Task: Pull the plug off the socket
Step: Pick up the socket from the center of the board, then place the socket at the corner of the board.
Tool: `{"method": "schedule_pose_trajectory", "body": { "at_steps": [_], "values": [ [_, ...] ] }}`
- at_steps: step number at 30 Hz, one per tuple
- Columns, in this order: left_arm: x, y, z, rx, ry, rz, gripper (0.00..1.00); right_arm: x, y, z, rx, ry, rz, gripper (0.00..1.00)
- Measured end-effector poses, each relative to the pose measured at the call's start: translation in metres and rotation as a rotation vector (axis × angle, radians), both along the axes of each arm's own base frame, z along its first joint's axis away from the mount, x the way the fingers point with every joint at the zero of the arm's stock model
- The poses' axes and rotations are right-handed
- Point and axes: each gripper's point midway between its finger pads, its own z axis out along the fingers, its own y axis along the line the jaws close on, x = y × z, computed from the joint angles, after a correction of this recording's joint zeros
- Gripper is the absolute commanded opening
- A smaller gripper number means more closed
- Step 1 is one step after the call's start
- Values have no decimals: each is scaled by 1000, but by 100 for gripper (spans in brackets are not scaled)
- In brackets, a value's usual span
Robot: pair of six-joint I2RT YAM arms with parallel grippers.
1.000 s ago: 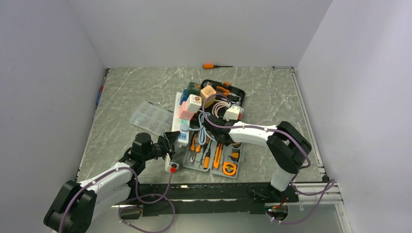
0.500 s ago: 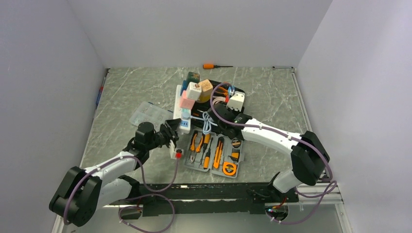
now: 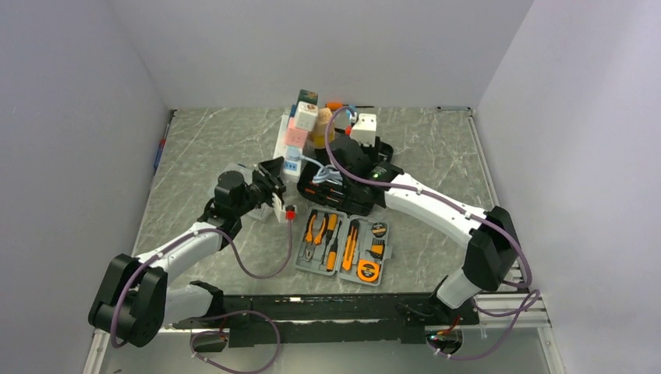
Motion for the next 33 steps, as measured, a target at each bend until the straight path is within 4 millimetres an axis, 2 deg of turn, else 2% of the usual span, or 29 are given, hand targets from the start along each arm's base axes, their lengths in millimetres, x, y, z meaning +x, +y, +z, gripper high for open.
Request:
{"method": "schedule_pose_trajectory", "body": {
  "at_steps": [8, 10, 13, 16, 18, 24, 26, 29, 31, 32, 33],
  "values": [
    [29, 26, 57, -44, -100, 108, 0, 37, 22, 42, 28, -99, 23, 0],
    [36, 38, 67, -49, -119, 142, 0, 50, 29, 46, 49, -110, 33, 0],
    [47, 54, 70, -43, -126, 191, 0, 73, 41, 43, 75, -109, 49, 0],
    [57, 72, 59, -23, -109, 249, 0, 97, 59, 25, 89, -90, 74, 0],
    [66, 84, 43, -6, -74, 287, 0, 111, 74, 4, 88, -58, 101, 0],
    [89, 111, -22, 52, 69, 371, 0, 142, 107, -66, 48, 54, 148, 0],
    [94, 116, -33, 66, 77, 389, 0, 151, 112, -75, 52, 62, 150, 0],
    [103, 121, -36, 75, 45, 408, 2, 170, 122, -72, 78, 52, 155, 0],
    [106, 122, -39, 78, 35, 414, 16, 181, 128, -69, 98, 44, 166, 0],
    [108, 123, -40, 82, 32, 416, 32, 184, 130, -68, 105, 43, 171, 0],
    [108, 123, -42, 89, 31, 416, 60, 189, 130, -69, 110, 43, 173, 0]
  ]
}}
